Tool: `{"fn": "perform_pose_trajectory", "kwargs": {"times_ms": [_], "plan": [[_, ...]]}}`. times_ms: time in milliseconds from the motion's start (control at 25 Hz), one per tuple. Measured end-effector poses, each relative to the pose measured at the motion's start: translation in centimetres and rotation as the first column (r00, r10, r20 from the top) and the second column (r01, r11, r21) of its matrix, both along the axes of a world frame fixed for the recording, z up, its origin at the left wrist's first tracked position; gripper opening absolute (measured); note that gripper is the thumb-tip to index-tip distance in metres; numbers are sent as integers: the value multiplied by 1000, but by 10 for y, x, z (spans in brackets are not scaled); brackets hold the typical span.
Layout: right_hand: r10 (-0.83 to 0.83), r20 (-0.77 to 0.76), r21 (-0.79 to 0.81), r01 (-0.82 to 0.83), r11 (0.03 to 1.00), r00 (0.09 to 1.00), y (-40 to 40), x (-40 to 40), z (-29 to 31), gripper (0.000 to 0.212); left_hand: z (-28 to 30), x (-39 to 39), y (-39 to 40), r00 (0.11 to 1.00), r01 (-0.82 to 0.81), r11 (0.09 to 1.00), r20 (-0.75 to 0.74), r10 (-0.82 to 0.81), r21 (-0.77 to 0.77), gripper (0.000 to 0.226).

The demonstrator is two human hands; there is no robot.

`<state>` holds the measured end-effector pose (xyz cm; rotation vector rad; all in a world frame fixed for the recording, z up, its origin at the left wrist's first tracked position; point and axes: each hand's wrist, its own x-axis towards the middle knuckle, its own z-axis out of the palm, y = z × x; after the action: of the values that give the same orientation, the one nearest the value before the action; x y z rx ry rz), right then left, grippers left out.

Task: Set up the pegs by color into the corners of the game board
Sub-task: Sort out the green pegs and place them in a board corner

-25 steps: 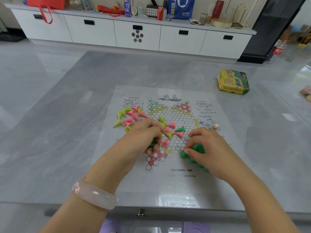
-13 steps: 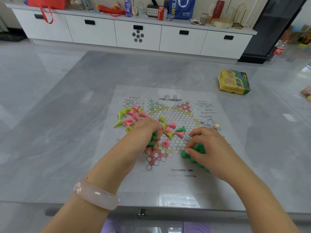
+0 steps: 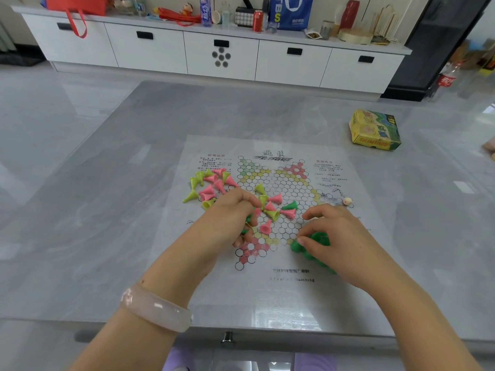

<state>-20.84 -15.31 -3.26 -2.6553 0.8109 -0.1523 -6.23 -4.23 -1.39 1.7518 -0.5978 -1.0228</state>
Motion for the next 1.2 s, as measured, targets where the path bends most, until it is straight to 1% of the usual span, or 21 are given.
{"fn": "perform_pose_trajectory", "kwargs": {"times_ms": [80,160,280,360,560,760,960,1000,1080,1160,1200], "plan": [[6,20,-12,-6,1000,1000,0,0,1,20,-5,1,2,996,48,999,77,-49,20,13],[-17,124,15,15,1000,992,0,-1,5,18,-9,0,3,986,93,996,138,-94,12,6],[-37,343,119,-5,993,939,6,4,12,15,-12,-3,2,967,150,989,212,-144,-11,11],[-18,405,179,-60,982,914,11,9,13,19,-13,-6,1,960,185,982,219,-176,-22,14],[-49,431,263,-73,962,901,13,13,12,20,-12,-8,0,960,191,980,216,-176,-50,19],[-78,445,317,-76,945,892,11,14,9,13,-9,-10,1,956,206,977,227,-187,-62,17],[-75,474,342,-105,934,878,16,19,11,18,-7,-11,1,949,230,972,234,-211,-56,18],[-114,489,363,-83,928,865,15,19,13,18,-6,-9,2,952,229,972,220,-211,-57,17],[-280,509,438,35,898,814,8,14,20,17,-4,-2,3,968,175,982,196,-160,-64,11],[-419,522,445,181,877,743,-6,5,22,18,-7,10,2,983,38,997,181,-24,-72,5],[-453,525,421,242,874,721,-12,-1,20,19,-8,17,2,984,-46,996,166,58,-80,9]]}}
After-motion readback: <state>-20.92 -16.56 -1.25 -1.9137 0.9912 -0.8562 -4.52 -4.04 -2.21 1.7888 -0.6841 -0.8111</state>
